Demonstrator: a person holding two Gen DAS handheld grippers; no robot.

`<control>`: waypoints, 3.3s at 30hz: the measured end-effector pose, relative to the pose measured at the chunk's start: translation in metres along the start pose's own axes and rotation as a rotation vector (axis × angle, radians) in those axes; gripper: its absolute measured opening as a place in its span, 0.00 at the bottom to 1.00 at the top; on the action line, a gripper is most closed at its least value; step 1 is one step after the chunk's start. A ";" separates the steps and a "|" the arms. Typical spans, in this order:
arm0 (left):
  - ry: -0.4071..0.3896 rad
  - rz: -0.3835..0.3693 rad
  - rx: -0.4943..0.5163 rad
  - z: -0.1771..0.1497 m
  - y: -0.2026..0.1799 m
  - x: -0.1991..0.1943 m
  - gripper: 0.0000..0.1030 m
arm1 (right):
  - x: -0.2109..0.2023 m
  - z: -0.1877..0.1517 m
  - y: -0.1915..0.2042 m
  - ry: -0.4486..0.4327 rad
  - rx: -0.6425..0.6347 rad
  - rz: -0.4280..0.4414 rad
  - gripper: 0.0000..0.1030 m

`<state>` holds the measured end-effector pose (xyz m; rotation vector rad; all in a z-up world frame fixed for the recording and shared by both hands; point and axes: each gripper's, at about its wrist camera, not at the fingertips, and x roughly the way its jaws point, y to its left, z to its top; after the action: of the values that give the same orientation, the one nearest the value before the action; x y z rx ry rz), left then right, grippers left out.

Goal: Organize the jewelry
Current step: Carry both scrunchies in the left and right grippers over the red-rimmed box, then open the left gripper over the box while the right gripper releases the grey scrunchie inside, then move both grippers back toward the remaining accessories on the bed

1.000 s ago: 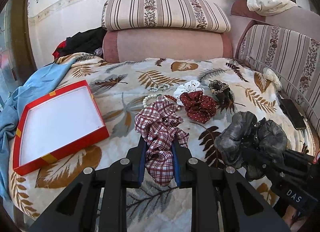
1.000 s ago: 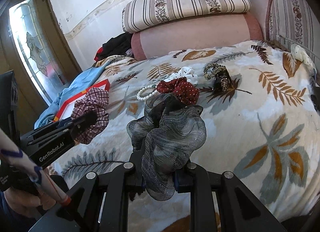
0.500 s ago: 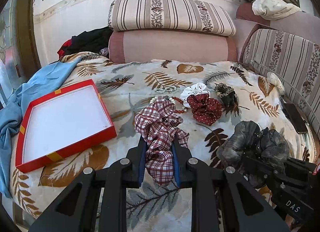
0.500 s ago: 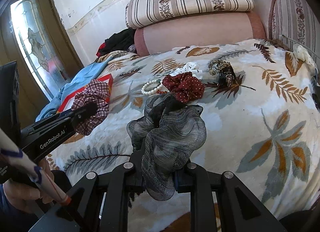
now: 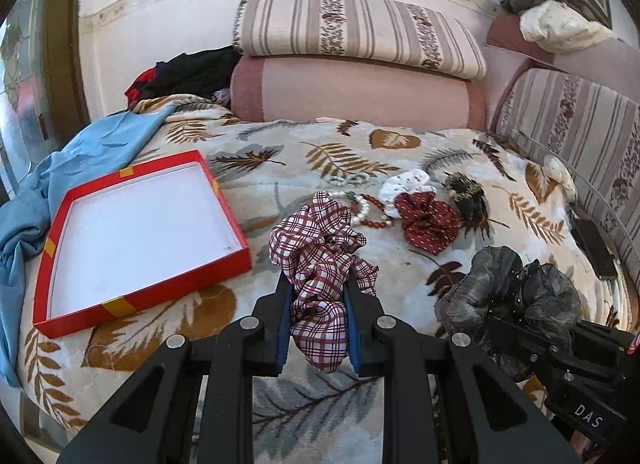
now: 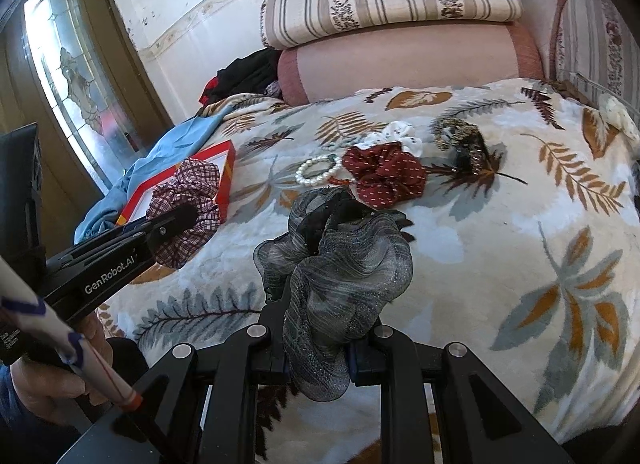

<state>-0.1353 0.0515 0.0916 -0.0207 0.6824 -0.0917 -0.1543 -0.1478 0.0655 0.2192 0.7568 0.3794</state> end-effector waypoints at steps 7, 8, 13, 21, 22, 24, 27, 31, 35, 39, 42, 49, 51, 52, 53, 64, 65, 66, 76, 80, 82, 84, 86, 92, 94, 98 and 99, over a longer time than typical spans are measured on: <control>-0.010 0.055 -0.096 0.010 0.048 -0.001 0.21 | 0.017 0.025 0.027 0.019 -0.027 0.059 0.20; -0.013 0.067 -0.111 0.012 0.056 -0.001 0.22 | 0.021 0.030 0.032 0.023 -0.032 0.071 0.20; -0.011 0.135 -0.199 0.019 0.106 0.001 0.22 | 0.046 0.053 0.063 0.054 -0.069 0.120 0.20; -0.007 0.242 -0.291 0.037 0.185 0.009 0.22 | 0.097 0.092 0.124 0.097 -0.136 0.200 0.20; -0.006 0.255 -0.294 0.041 0.195 0.012 0.22 | 0.106 0.099 0.133 0.103 -0.137 0.213 0.20; 0.008 0.268 -0.298 0.047 0.211 0.019 0.22 | 0.122 0.110 0.145 0.115 -0.139 0.231 0.20; 0.032 0.293 -0.312 0.059 0.238 0.037 0.22 | 0.151 0.124 0.164 0.143 -0.144 0.244 0.20; 0.079 0.309 -0.351 0.072 0.271 0.066 0.22 | 0.194 0.142 0.185 0.188 -0.135 0.254 0.20; 0.156 0.305 -0.400 0.077 0.300 0.103 0.22 | 0.238 0.158 0.205 0.224 -0.142 0.250 0.21; 0.216 0.313 -0.438 0.074 0.321 0.132 0.23 | 0.280 0.169 0.219 0.265 -0.130 0.251 0.21; 0.228 0.274 -0.484 0.075 0.330 0.139 0.23 | 0.302 0.173 0.226 0.277 -0.128 0.252 0.22; 0.191 0.319 -0.490 0.076 0.336 0.143 0.51 | 0.338 0.178 0.241 0.304 -0.107 0.264 0.50; 0.165 0.295 -0.514 0.075 0.341 0.138 0.56 | 0.335 0.177 0.239 0.287 -0.114 0.253 0.73; 0.155 0.291 -0.517 0.074 0.342 0.136 0.57 | 0.333 0.178 0.238 0.273 -0.119 0.249 0.77; 0.147 0.288 -0.521 0.074 0.343 0.134 0.58 | 0.329 0.178 0.236 0.261 -0.122 0.238 0.81; 0.098 0.296 -0.504 0.048 0.315 0.090 0.72 | 0.293 0.156 0.226 0.212 -0.153 0.196 0.83; 0.105 0.290 -0.508 0.047 0.314 0.088 0.72 | 0.291 0.155 0.225 0.215 -0.151 0.195 0.83; 0.108 0.284 -0.512 0.046 0.314 0.086 0.72 | 0.289 0.154 0.224 0.226 -0.149 0.190 0.83; 0.072 0.252 -0.450 0.031 0.272 0.052 0.72 | 0.239 0.126 0.198 0.205 -0.070 0.171 0.83; 0.025 0.239 -0.443 0.035 0.255 0.027 0.72 | 0.200 0.132 0.185 0.142 -0.039 0.184 0.83; 0.007 0.236 -0.441 0.036 0.245 0.017 0.72 | 0.178 0.132 0.177 0.114 -0.036 0.195 0.83; -0.005 0.228 -0.439 0.035 0.234 0.008 0.72 | 0.156 0.129 0.166 0.092 -0.034 0.205 0.83; -0.015 0.218 -0.427 0.031 0.218 -0.002 0.72 | 0.134 0.124 0.150 0.072 -0.023 0.211 0.83; -0.003 0.148 -0.334 0.021 0.153 -0.012 0.72 | 0.076 0.098 0.079 0.013 0.022 0.139 0.83; 0.024 0.118 -0.287 0.018 0.127 -0.009 0.72 | 0.055 0.088 0.046 -0.006 0.057 0.098 0.83; 0.062 0.075 -0.200 0.013 0.078 -0.003 0.72 | 0.024 0.074 -0.014 -0.040 0.121 0.003 0.83; 0.069 0.067 -0.182 0.011 0.069 -0.001 0.72 | 0.018 0.071 -0.027 -0.047 0.133 -0.022 0.83</control>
<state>-0.1241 0.1198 0.0976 -0.1703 0.7586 0.0344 -0.0855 -0.1690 0.0956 0.3436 0.7381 0.3025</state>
